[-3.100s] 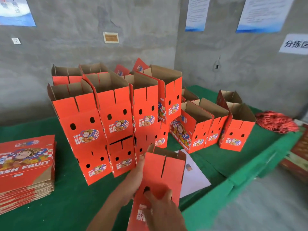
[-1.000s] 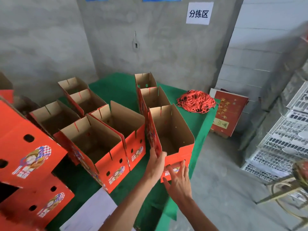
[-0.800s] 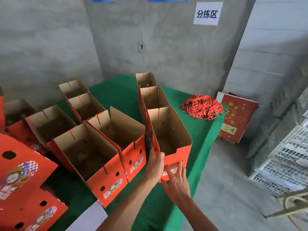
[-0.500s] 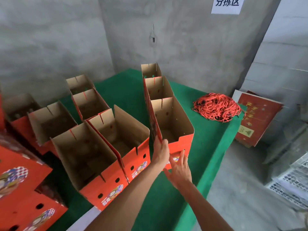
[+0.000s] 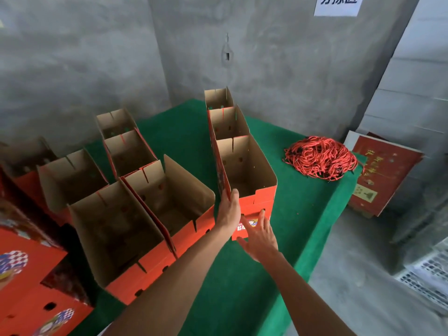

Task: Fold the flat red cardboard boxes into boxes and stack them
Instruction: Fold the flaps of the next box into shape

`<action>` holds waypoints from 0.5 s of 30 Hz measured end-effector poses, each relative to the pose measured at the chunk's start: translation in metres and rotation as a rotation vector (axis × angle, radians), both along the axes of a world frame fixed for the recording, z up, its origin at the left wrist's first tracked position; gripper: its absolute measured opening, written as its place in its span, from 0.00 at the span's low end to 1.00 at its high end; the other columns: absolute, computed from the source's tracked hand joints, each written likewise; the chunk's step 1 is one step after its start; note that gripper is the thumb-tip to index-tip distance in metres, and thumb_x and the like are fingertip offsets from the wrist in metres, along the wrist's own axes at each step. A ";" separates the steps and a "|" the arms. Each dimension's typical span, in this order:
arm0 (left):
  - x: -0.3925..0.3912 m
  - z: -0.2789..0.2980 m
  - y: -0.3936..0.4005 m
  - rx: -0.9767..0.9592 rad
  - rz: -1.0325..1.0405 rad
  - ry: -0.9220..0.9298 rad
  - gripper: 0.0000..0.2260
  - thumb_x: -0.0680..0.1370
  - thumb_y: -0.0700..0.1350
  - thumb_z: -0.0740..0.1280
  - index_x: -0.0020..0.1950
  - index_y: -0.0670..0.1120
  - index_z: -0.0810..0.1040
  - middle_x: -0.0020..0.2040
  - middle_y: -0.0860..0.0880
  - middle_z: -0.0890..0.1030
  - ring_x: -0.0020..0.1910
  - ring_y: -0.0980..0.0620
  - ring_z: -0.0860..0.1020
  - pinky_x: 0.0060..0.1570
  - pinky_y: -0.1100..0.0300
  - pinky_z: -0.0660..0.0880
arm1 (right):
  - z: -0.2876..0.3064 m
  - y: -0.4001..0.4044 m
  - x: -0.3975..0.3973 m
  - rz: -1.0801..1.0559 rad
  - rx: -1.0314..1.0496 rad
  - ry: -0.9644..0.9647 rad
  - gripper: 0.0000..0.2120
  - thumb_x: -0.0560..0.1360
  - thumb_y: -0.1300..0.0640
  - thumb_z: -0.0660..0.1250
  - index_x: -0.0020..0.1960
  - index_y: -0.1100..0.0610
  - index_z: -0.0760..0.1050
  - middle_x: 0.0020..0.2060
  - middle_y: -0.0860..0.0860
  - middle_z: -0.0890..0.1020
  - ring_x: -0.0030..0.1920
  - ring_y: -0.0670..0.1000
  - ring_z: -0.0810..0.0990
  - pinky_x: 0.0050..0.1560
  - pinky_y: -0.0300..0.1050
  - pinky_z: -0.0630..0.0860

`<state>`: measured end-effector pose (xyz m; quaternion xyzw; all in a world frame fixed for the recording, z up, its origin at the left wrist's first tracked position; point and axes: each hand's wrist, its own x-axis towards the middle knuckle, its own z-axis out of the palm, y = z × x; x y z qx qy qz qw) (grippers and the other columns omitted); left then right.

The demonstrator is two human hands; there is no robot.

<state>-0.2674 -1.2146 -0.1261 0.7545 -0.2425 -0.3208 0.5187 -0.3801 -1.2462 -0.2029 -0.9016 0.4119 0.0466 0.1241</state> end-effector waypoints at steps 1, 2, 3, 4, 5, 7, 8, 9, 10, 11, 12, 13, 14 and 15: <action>0.001 0.002 0.002 0.008 -0.005 0.007 0.26 0.86 0.60 0.51 0.83 0.51 0.60 0.79 0.45 0.68 0.76 0.43 0.69 0.76 0.44 0.64 | 0.004 -0.001 -0.002 0.016 0.018 -0.001 0.32 0.83 0.39 0.59 0.81 0.39 0.49 0.79 0.70 0.42 0.80 0.69 0.51 0.79 0.58 0.55; 0.001 0.003 0.004 0.013 -0.011 0.011 0.26 0.86 0.60 0.51 0.82 0.51 0.60 0.79 0.45 0.68 0.76 0.43 0.69 0.76 0.44 0.64 | 0.008 -0.001 -0.005 0.028 0.030 -0.011 0.30 0.83 0.40 0.59 0.81 0.39 0.51 0.80 0.70 0.43 0.80 0.68 0.53 0.79 0.58 0.55; 0.001 0.005 0.007 0.012 -0.012 0.018 0.27 0.86 0.61 0.51 0.82 0.50 0.61 0.78 0.45 0.69 0.75 0.44 0.70 0.76 0.45 0.65 | 0.013 -0.001 -0.008 0.030 0.036 -0.033 0.29 0.83 0.41 0.59 0.81 0.39 0.53 0.81 0.68 0.46 0.80 0.67 0.56 0.79 0.57 0.58; 0.001 0.006 0.011 0.004 -0.012 0.021 0.27 0.86 0.61 0.51 0.82 0.50 0.61 0.78 0.45 0.69 0.75 0.44 0.70 0.76 0.47 0.65 | 0.019 0.001 -0.011 0.016 0.040 -0.072 0.28 0.83 0.41 0.59 0.81 0.39 0.55 0.81 0.65 0.52 0.78 0.65 0.61 0.77 0.57 0.62; -0.001 0.007 0.017 -0.014 -0.007 0.019 0.27 0.86 0.61 0.51 0.82 0.49 0.62 0.78 0.46 0.69 0.76 0.45 0.69 0.75 0.51 0.64 | 0.024 0.004 -0.015 -0.014 0.042 -0.119 0.26 0.83 0.41 0.59 0.80 0.39 0.58 0.80 0.62 0.60 0.75 0.62 0.67 0.73 0.55 0.68; -0.008 0.007 0.033 -0.054 0.002 0.003 0.24 0.87 0.59 0.52 0.80 0.49 0.65 0.78 0.48 0.70 0.76 0.48 0.69 0.69 0.59 0.62 | 0.034 0.012 -0.023 -0.110 0.041 -0.203 0.25 0.82 0.37 0.59 0.78 0.39 0.62 0.70 0.54 0.77 0.65 0.59 0.79 0.63 0.52 0.76; -0.011 0.007 0.042 -0.079 -0.001 0.002 0.21 0.87 0.58 0.53 0.77 0.51 0.69 0.76 0.49 0.72 0.73 0.50 0.71 0.66 0.62 0.62 | 0.040 0.018 -0.026 -0.162 0.041 -0.244 0.25 0.81 0.35 0.59 0.76 0.39 0.64 0.64 0.51 0.82 0.61 0.58 0.81 0.59 0.51 0.78; -0.014 0.008 0.053 -0.104 -0.007 0.009 0.17 0.87 0.57 0.54 0.71 0.54 0.74 0.73 0.51 0.75 0.68 0.54 0.75 0.65 0.63 0.64 | 0.046 0.025 -0.030 -0.209 0.049 -0.302 0.25 0.80 0.33 0.59 0.74 0.38 0.66 0.60 0.48 0.84 0.59 0.57 0.83 0.57 0.50 0.78; -0.016 0.011 0.064 -0.133 -0.014 0.025 0.11 0.87 0.55 0.56 0.62 0.58 0.77 0.67 0.53 0.79 0.62 0.57 0.78 0.61 0.63 0.68 | 0.052 0.033 -0.032 -0.248 0.060 -0.379 0.24 0.79 0.31 0.59 0.72 0.38 0.68 0.57 0.44 0.85 0.57 0.55 0.84 0.55 0.50 0.79; -0.017 0.016 0.076 -0.167 -0.009 0.030 0.10 0.86 0.54 0.59 0.55 0.58 0.79 0.62 0.54 0.82 0.57 0.59 0.80 0.57 0.63 0.72 | 0.058 0.043 -0.034 -0.277 0.073 -0.463 0.24 0.77 0.29 0.59 0.70 0.37 0.69 0.55 0.41 0.85 0.56 0.52 0.84 0.54 0.49 0.79; -0.018 0.021 0.090 -0.192 0.002 0.036 0.09 0.85 0.53 0.61 0.52 0.57 0.81 0.57 0.55 0.84 0.55 0.59 0.82 0.54 0.63 0.74 | 0.064 0.055 -0.036 -0.300 0.086 -0.545 0.24 0.76 0.27 0.59 0.68 0.37 0.70 0.52 0.39 0.85 0.53 0.48 0.84 0.52 0.48 0.79; -0.018 0.026 0.106 -0.202 0.013 0.039 0.09 0.85 0.53 0.64 0.51 0.55 0.83 0.53 0.54 0.86 0.54 0.57 0.83 0.53 0.61 0.75 | 0.068 0.069 -0.039 -0.319 0.097 -0.625 0.26 0.74 0.25 0.59 0.66 0.37 0.71 0.50 0.38 0.85 0.51 0.45 0.84 0.51 0.47 0.78; -0.018 0.031 0.124 -0.216 0.021 0.036 0.09 0.84 0.53 0.66 0.52 0.53 0.85 0.51 0.53 0.87 0.53 0.56 0.84 0.53 0.59 0.77 | 0.072 0.084 -0.043 -0.329 0.107 -0.694 0.27 0.73 0.23 0.58 0.65 0.37 0.72 0.48 0.37 0.84 0.50 0.42 0.83 0.50 0.46 0.78; -0.017 0.036 0.142 -0.240 0.022 0.034 0.09 0.83 0.53 0.68 0.52 0.51 0.85 0.50 0.52 0.87 0.52 0.54 0.85 0.54 0.57 0.79 | 0.075 0.099 -0.047 -0.326 0.119 -0.750 0.28 0.72 0.22 0.58 0.64 0.36 0.72 0.46 0.35 0.84 0.49 0.39 0.82 0.49 0.45 0.78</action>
